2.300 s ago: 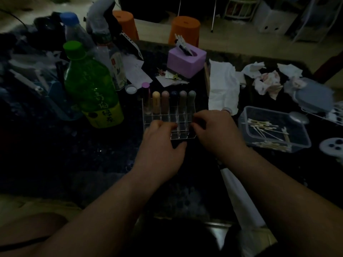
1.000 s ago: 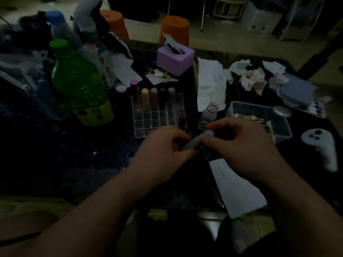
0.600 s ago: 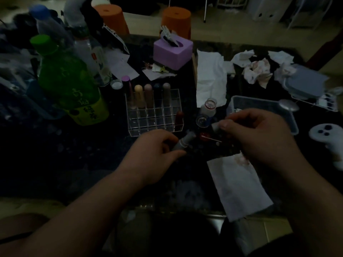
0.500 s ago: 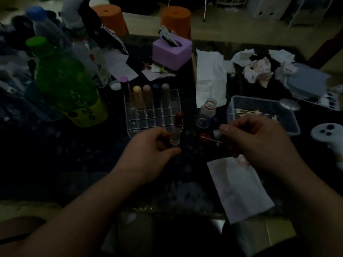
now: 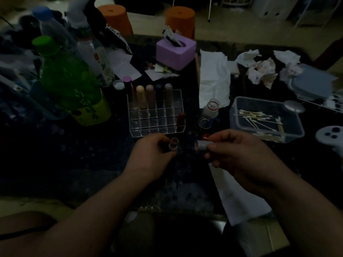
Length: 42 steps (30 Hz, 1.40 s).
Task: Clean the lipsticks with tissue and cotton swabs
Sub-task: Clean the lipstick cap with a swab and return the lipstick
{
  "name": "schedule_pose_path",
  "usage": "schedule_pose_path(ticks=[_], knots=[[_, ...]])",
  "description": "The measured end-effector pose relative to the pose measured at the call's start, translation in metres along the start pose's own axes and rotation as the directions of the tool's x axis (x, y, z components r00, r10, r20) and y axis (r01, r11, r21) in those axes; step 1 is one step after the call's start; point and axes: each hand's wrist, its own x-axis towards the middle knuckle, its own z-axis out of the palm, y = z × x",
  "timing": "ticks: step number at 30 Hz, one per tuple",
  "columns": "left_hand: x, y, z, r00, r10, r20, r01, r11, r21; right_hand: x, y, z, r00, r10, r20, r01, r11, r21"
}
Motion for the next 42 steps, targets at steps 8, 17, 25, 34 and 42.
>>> schedule_pose_path(ticks=[8, 17, 25, 34, 42], knots=[[-0.002, 0.0, 0.004, 1.0, -0.018, -0.016, 0.018, 1.0, 0.016, 0.0, 0.004, -0.001, 0.938, 0.137, 0.32, -0.278, 0.846, 0.454], [-0.004, 0.001, 0.005, 0.999, -0.001, -0.035, 0.002, 1.0, 0.027, 0.001, 0.012, 0.01, 0.94, 0.152, 0.306, -0.293, 0.818, 0.494], [-0.002, 0.001, -0.003, 0.995, -0.074, -0.061, 0.068, 0.993, -0.094, 0.019, 0.038, 0.022, 0.869, -0.491, -0.066, 0.282, 0.6, -0.749], [-0.015, 0.016, -0.025, 0.991, -0.11, 0.075, 0.13, 0.925, -0.358, 0.038, 0.039, 0.045, 0.851, -0.516, 0.092, 0.338, 0.406, -0.849], [-0.029, 0.033, -0.049, 0.973, -0.069, 0.221, 0.18, 0.825, -0.536, -0.009, 0.016, 0.043, 0.826, -0.531, 0.19, 0.527, 0.605, -0.597]])
